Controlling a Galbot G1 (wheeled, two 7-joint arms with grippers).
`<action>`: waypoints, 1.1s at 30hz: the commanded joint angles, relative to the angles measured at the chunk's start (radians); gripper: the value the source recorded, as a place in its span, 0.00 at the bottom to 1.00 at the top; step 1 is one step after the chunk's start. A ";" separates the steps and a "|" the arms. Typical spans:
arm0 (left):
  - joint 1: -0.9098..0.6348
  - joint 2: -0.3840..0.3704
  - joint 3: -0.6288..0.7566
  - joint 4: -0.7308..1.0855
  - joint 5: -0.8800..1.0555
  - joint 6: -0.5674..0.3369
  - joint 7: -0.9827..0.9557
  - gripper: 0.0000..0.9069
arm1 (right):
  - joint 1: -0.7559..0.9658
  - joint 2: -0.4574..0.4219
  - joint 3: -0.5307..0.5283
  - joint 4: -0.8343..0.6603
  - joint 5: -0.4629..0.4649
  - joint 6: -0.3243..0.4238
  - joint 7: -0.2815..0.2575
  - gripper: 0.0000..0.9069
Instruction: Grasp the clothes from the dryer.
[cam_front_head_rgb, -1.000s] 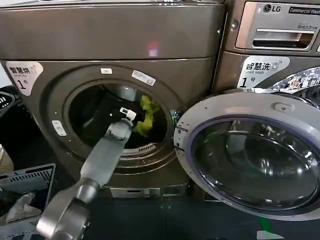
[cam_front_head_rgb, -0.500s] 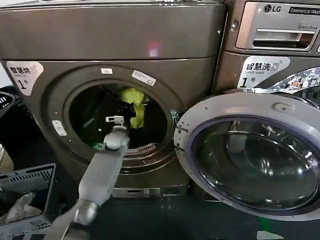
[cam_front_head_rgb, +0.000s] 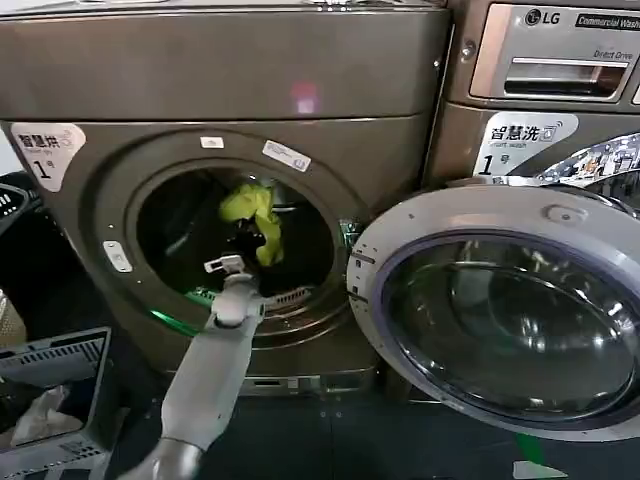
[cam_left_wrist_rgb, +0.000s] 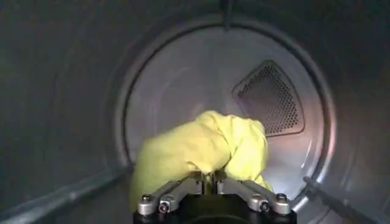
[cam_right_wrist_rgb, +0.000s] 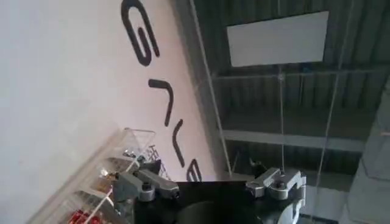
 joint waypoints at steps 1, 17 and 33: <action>0.058 -0.007 -0.019 -0.049 -0.007 -0.024 -0.045 0.00 | -0.003 -0.009 0.006 -0.010 0.009 0.001 0.018 1.00; 0.039 -0.007 -0.018 -0.038 0.000 -0.022 -0.032 0.00 | -0.002 -0.015 0.009 -0.020 0.005 -0.006 0.016 1.00; 0.035 -0.003 -0.018 -0.041 -0.001 -0.020 -0.030 0.00 | 0.005 -0.019 0.015 -0.022 -0.007 -0.016 0.010 1.00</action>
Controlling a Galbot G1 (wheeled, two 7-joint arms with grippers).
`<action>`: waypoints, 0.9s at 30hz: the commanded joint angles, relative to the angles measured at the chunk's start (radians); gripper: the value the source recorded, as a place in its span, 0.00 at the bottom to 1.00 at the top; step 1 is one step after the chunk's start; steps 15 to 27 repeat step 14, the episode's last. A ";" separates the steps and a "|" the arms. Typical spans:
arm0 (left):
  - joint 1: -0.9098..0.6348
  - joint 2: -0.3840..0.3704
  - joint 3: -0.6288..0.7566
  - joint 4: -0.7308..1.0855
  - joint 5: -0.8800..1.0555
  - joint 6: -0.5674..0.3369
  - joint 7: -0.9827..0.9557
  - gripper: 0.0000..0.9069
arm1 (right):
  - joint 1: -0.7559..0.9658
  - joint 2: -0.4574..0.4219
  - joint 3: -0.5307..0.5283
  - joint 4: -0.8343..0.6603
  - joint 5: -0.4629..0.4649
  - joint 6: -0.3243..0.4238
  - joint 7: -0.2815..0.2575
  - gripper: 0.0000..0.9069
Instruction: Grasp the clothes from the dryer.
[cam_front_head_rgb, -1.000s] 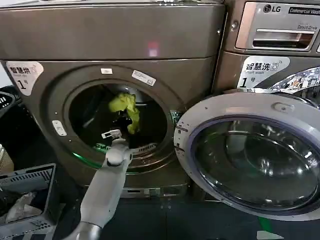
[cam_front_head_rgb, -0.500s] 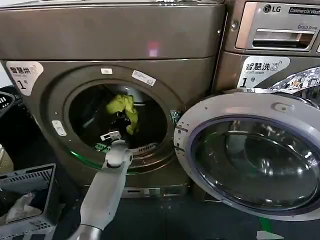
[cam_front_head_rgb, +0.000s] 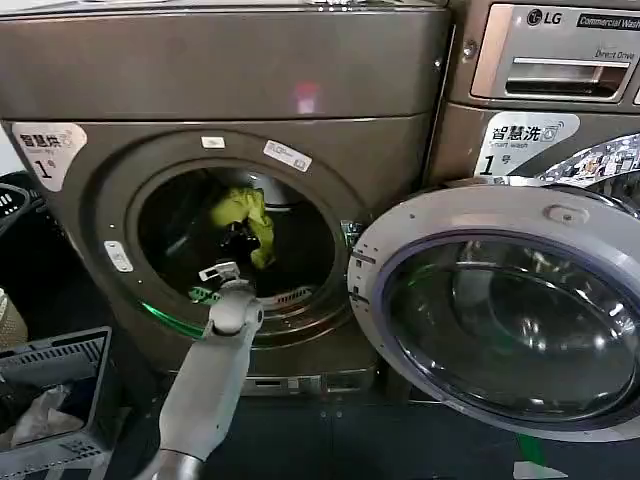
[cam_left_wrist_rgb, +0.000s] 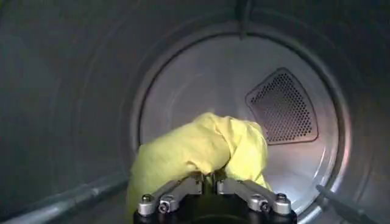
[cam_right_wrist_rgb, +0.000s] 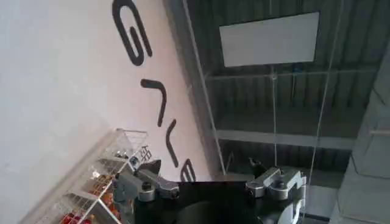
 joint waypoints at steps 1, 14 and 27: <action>0.005 -0.001 -0.001 -0.002 -0.001 0.000 0.000 0.00 | -0.001 -0.003 0.005 -0.005 -0.004 -0.003 -0.005 1.00; -0.003 0.001 0.003 0.005 0.003 0.000 0.003 0.00 | 0.003 -0.003 0.003 -0.004 -0.019 -0.007 -0.013 1.00; -0.003 0.001 0.003 0.005 0.003 0.000 0.003 0.00 | 0.003 -0.003 0.003 -0.004 -0.019 -0.007 -0.013 1.00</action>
